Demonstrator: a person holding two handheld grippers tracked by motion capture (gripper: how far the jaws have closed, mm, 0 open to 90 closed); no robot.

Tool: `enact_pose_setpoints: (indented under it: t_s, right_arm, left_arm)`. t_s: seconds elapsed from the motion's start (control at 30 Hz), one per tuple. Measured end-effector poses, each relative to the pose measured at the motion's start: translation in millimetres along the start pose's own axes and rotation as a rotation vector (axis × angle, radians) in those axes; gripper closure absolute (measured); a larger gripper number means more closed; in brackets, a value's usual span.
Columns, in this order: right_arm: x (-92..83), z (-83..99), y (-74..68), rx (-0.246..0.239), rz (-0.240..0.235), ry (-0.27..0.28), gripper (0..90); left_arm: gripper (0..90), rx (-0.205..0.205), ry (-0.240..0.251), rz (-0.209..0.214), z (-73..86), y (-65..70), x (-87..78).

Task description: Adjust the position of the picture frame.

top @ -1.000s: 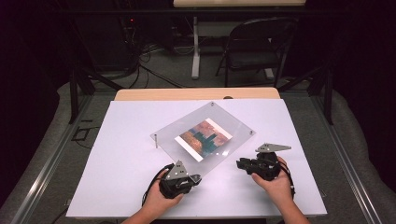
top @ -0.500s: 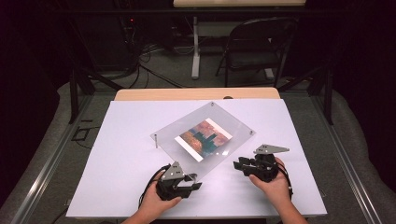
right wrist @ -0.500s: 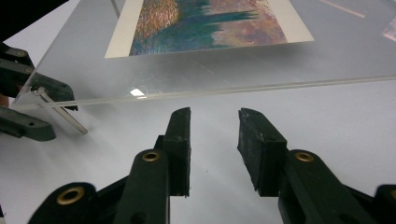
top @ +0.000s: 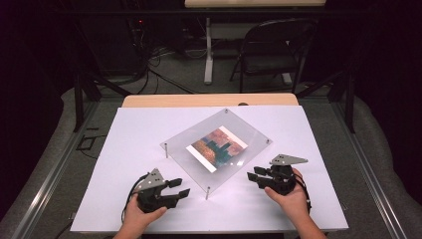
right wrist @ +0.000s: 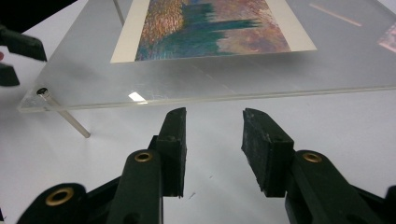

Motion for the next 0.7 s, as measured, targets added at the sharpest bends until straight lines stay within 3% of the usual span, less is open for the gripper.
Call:
enact_pose_setpoints:
  t_s: [0.17,0.43,0.57,0.7]
  right_arm:
    - [1.5,0.5,-1.2,-0.012,0.002,0.004,57.4]
    - [1.7,1.8,-0.3,-0.017,0.0,0.002,56.7]
    - [1.5,2.0,-1.5,-0.019,-0.004,-0.003,58.1]
    - [1.7,1.8,-1.8,-0.014,-0.005,0.001,58.1]
  left_arm:
    - [47.5,-0.012,0.0,-0.067,0.5,-22.4,-8.1]
    - [40.5,-0.024,0.013,-0.152,2.1,-47.5,-15.2]
    - [44.0,-0.087,0.044,-0.197,0.8,-63.8,-21.1]
    - [47.4,-0.124,0.063,-0.26,-0.8,-82.4,-21.8]
Point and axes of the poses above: each handheld gripper's, and its own axes: x roughly forward along the jaws, z roughly out of its underside, y roughly to its right, the point moved 6 cm from there along x, roughly forward along the jaws, and after that the axes turned 15 degrees about y, right-handed, at the moved point
